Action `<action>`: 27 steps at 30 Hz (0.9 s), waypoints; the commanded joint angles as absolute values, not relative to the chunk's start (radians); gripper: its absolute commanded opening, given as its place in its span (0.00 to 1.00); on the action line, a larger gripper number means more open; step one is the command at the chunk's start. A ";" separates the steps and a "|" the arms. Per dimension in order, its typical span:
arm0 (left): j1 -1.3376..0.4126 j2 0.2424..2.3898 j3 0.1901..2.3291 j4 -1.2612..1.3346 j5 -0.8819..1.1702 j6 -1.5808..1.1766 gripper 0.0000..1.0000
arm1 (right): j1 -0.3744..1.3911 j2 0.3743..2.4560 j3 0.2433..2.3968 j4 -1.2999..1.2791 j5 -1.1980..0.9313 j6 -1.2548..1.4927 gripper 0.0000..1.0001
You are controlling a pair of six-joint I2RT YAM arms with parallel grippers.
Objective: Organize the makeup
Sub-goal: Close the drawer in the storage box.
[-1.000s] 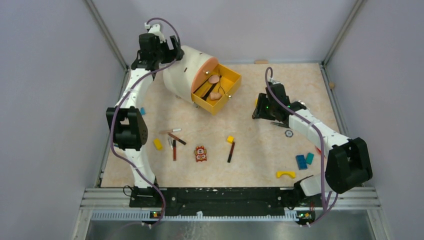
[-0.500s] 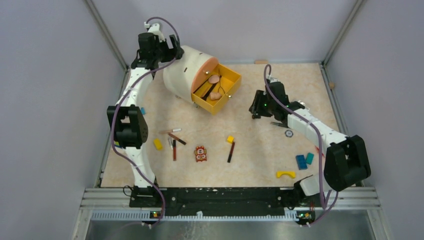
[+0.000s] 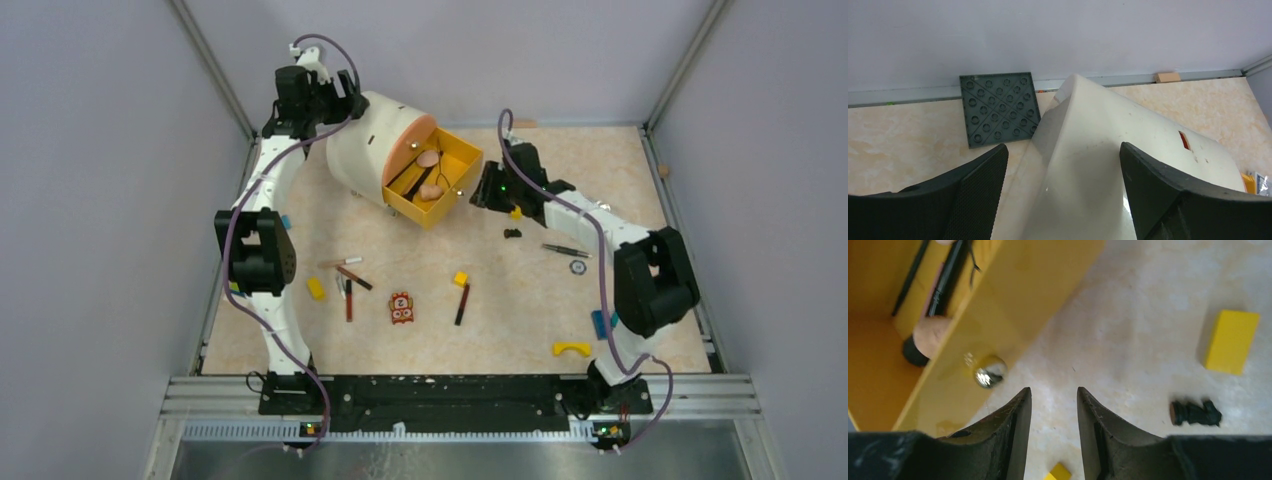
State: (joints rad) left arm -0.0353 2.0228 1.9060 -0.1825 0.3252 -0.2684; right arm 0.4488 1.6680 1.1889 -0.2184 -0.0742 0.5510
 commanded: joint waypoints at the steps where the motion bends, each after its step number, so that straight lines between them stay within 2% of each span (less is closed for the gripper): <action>1: -0.032 2.045 1.880 -0.180 0.377 -0.264 0.86 | 0.480 1.788 1.362 -0.132 -0.104 0.585 0.38; 11: -0.039 2.027 1.843 -0.168 0.381 -0.252 0.84 | 0.518 2.014 1.708 -0.160 -0.166 0.612 0.38; 27: -0.050 2.023 1.834 -0.166 0.377 -0.245 0.85 | 0.542 2.232 1.936 -0.150 -0.264 0.675 0.38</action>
